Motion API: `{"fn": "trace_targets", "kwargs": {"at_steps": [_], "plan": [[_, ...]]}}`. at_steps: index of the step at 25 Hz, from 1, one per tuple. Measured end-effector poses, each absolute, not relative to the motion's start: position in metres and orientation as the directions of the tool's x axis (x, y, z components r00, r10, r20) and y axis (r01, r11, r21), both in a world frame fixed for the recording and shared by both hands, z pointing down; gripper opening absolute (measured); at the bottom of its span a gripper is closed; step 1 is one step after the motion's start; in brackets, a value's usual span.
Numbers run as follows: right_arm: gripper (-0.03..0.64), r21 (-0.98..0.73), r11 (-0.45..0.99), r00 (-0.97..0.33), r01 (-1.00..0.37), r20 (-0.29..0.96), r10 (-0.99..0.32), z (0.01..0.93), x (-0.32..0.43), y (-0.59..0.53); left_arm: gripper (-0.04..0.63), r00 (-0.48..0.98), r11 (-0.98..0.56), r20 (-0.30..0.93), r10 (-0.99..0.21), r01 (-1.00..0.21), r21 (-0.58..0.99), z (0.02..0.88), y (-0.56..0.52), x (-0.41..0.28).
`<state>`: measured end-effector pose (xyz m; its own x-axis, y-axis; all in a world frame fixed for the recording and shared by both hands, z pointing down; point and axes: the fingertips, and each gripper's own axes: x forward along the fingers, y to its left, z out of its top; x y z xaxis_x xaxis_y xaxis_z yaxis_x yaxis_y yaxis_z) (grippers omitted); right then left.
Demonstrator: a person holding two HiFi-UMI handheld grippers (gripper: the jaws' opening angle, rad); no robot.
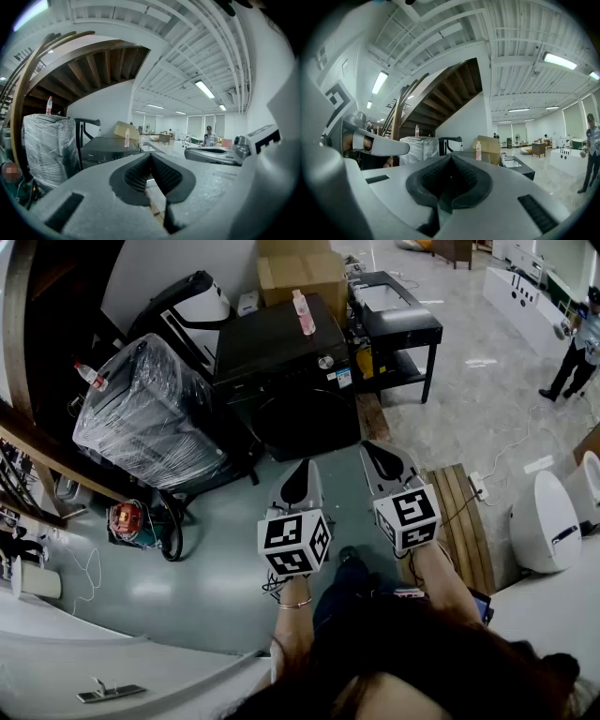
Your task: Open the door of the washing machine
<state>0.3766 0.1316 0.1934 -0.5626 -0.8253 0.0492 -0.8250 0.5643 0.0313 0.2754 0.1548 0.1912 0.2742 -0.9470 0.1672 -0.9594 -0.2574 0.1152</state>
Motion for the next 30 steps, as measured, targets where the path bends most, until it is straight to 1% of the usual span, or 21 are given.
{"fn": "trace_targets", "kwargs": {"at_steps": [7, 15, 30], "plan": [[-0.002, 0.056, 0.542, -0.538, -0.838, 0.073, -0.84, 0.202, 0.367, 0.106, 0.012, 0.289, -0.27, 0.185, -0.939, -0.955, 0.121, 0.201, 0.127, 0.27], [-0.002, -0.041, 0.544, -0.545, -0.838, 0.069, -0.835, 0.208, 0.354, 0.067, 0.012, 0.306, -0.282, 0.208, -0.929, -0.949, 0.138, 0.215, 0.081, 0.262], [0.0, -0.037, 0.521, -0.522, -0.853, 0.094, -0.848, 0.221, 0.315, -0.025, 0.012, 0.374, -0.348, 0.21, -0.903, -0.925, 0.152, 0.223, -0.016, 0.236]]}}
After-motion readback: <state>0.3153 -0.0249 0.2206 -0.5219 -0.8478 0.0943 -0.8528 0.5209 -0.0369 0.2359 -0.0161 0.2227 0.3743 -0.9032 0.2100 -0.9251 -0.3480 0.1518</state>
